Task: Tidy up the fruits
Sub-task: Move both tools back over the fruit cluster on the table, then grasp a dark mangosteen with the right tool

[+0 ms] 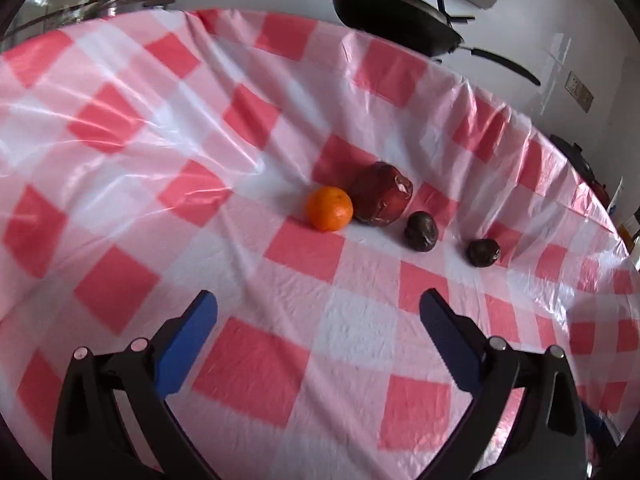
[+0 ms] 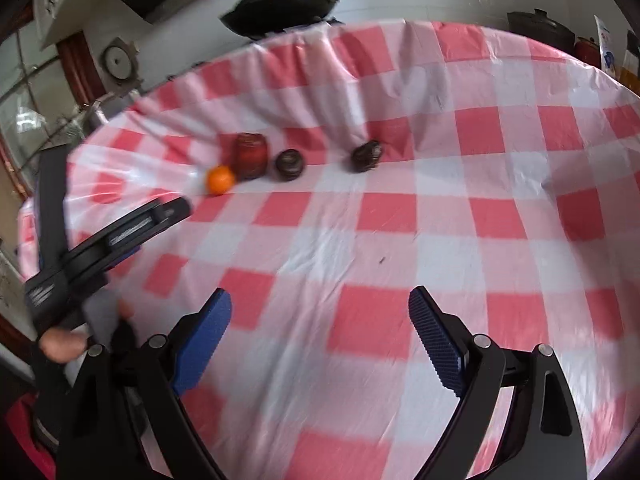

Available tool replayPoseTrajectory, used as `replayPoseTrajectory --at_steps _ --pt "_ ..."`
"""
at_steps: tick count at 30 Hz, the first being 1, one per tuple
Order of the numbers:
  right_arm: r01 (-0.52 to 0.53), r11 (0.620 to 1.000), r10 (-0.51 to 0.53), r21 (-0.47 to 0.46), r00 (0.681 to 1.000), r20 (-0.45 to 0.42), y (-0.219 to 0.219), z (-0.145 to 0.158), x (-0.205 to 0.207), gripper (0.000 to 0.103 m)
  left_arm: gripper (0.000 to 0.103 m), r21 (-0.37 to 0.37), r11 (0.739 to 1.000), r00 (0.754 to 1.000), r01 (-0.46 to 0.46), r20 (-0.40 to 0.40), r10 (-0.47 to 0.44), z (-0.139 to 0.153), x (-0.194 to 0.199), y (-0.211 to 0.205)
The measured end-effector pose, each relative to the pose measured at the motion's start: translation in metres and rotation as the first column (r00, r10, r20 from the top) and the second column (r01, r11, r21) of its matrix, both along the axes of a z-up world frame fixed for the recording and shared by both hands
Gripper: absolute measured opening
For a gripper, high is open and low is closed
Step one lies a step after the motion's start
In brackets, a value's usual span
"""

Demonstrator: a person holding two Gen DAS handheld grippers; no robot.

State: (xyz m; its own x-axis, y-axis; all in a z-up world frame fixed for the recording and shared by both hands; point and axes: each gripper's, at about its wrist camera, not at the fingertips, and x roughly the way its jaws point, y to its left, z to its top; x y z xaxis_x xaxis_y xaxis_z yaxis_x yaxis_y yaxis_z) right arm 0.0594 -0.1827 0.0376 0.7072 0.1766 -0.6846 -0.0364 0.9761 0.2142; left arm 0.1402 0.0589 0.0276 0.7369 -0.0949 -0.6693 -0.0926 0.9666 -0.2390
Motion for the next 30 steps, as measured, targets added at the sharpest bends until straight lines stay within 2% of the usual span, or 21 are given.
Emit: replayPoseTrajectory --at_steps 2,4,8,13,18,27,30 --pt "0.018 1.0 -0.019 -0.015 0.999 -0.029 -0.006 -0.009 0.02 0.087 0.101 -0.025 1.0 1.0 0.007 -0.014 -0.008 -0.007 0.007 0.004" --pt "0.039 0.999 -0.04 -0.017 0.997 -0.064 -0.014 -0.02 0.041 0.087 0.101 -0.096 0.995 1.0 0.007 0.005 -0.007 -0.007 0.007 0.013" --pt "0.076 0.997 -0.078 -0.018 0.993 -0.089 -0.022 -0.032 0.071 0.087 0.101 -0.174 0.985 1.0 0.006 0.006 -0.005 -0.011 0.005 0.025" --pt "0.124 0.992 -0.123 0.017 0.989 -0.086 -0.027 -0.034 0.114 0.087 0.101 -0.185 0.981 0.999 0.055 0.014 -0.053 -0.012 0.007 0.023" --pt "0.166 0.985 -0.162 0.046 0.983 -0.085 -0.025 -0.037 0.158 0.087 0.101 -0.156 0.984 0.996 0.086 0.031 -0.082 -0.01 0.006 0.015" --pt "0.157 0.986 -0.152 0.055 0.985 -0.078 -0.007 -0.039 0.205 0.087 0.101 -0.154 0.984 0.996 0.09 0.022 -0.088 -0.011 0.007 0.014" --pt "0.146 0.988 -0.142 0.045 0.987 -0.077 -0.001 -0.041 0.214 0.075 0.101 -0.154 0.984 0.996 0.091 0.02 -0.089 -0.011 0.007 0.014"
